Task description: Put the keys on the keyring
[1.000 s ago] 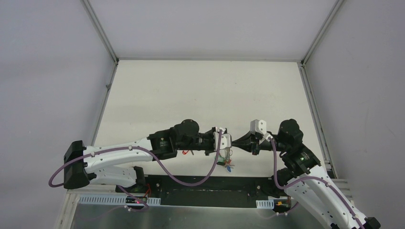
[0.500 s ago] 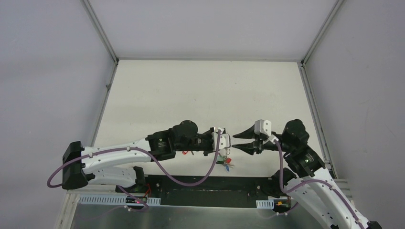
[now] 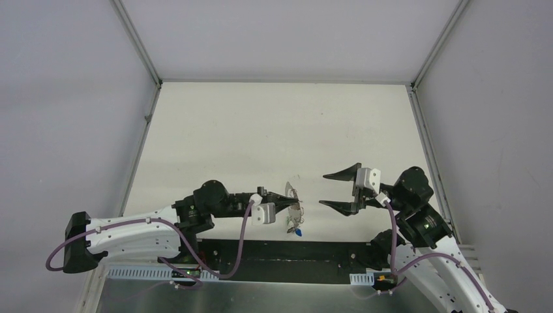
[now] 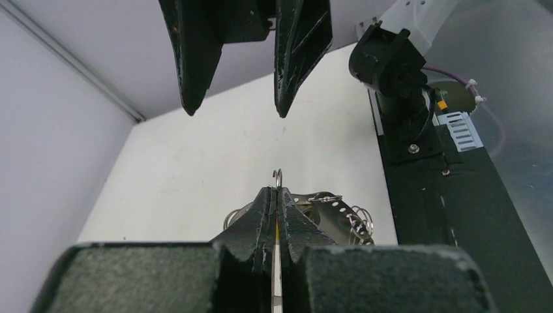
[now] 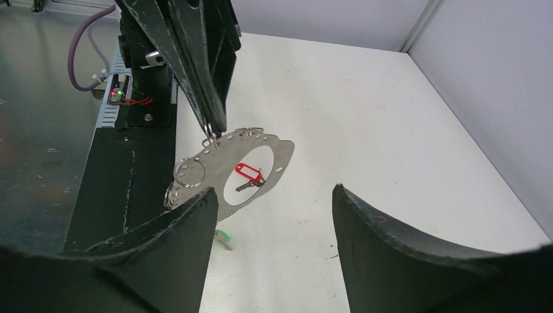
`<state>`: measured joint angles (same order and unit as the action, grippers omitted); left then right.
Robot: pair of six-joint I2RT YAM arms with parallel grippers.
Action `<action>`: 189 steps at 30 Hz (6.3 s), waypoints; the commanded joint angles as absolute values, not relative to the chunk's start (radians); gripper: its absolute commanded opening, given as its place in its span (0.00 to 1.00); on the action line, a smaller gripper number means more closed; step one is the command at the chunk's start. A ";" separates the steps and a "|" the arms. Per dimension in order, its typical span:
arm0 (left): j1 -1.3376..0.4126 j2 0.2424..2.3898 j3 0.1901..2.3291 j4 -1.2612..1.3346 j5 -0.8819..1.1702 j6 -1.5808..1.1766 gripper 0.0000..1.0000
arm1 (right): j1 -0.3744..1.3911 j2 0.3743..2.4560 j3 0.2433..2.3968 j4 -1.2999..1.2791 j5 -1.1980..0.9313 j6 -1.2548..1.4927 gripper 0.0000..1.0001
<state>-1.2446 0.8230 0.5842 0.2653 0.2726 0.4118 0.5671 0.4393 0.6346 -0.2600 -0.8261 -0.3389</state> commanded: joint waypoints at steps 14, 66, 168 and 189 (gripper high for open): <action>-1.253 0.778 0.648 0.262 0.227 0.474 0.00 | 0.566 0.475 0.670 -0.235 -0.843 -0.317 0.66; -1.254 0.985 0.862 0.040 0.199 0.218 0.00 | 0.644 0.704 0.606 -0.097 -0.957 -0.249 0.00; -1.252 0.297 1.025 -0.805 -0.002 0.164 0.00 | 0.972 1.852 1.243 -0.277 -0.404 0.115 0.49; -1.252 0.322 1.042 -0.839 0.046 0.104 0.00 | 1.064 1.944 1.333 -0.375 -0.209 0.050 0.14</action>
